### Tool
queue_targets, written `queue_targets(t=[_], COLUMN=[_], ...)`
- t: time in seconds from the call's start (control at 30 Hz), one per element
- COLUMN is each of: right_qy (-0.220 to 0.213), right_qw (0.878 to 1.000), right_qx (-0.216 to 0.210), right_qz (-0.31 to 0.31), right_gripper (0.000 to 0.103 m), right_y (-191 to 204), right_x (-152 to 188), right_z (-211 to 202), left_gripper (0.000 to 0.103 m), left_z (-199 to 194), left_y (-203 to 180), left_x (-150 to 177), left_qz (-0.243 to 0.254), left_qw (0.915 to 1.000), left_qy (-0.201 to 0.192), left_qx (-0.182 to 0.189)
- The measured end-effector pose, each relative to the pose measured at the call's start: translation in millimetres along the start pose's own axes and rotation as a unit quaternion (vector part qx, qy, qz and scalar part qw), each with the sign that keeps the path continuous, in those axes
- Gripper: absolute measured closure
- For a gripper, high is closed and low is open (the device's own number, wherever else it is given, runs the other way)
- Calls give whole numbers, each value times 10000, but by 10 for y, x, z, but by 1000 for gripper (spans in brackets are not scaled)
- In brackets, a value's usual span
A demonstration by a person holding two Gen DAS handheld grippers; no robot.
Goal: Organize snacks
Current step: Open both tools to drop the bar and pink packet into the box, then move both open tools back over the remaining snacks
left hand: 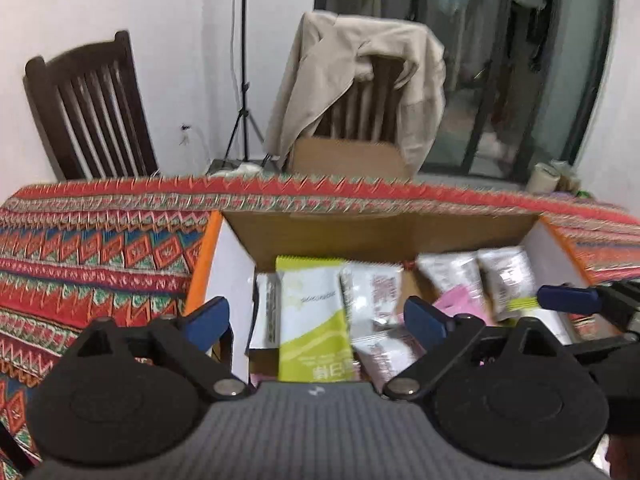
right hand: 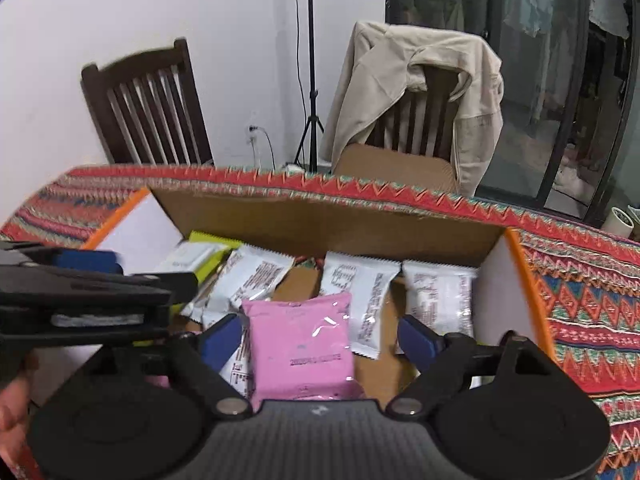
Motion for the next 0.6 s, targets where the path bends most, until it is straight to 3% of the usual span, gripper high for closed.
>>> queue_targets(t=[0.33,0.43,0.6], right_qy=[-714,-952,-1561], right_qw=[9973,9948,9866], right_qx=[-160,-353,-461], right_qz=[76,124,78], right_gripper=[13,12,0], right_y=[-191,-234,-319], right_x=[-247,-249,-84], right_z=[-1065,-1505,-2264], left_gripper=[3,0,0], left_z=[-1203,-1668,-2398], left_y=[-23,-37,-31], left_x=[-235,-141,199], left_qz=[188,240,223], left_qw=[9966,9937,9882], left_qy=[-802,-1089,-1505], left_qx=[11,87,191])
Point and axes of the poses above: each gripper's, at about its wrist camera, not at the fingertips, and z roughly the way its jaws point, y to its left, x to its underside, the point moved 9 cm from there along z, roughly the way its jaws point
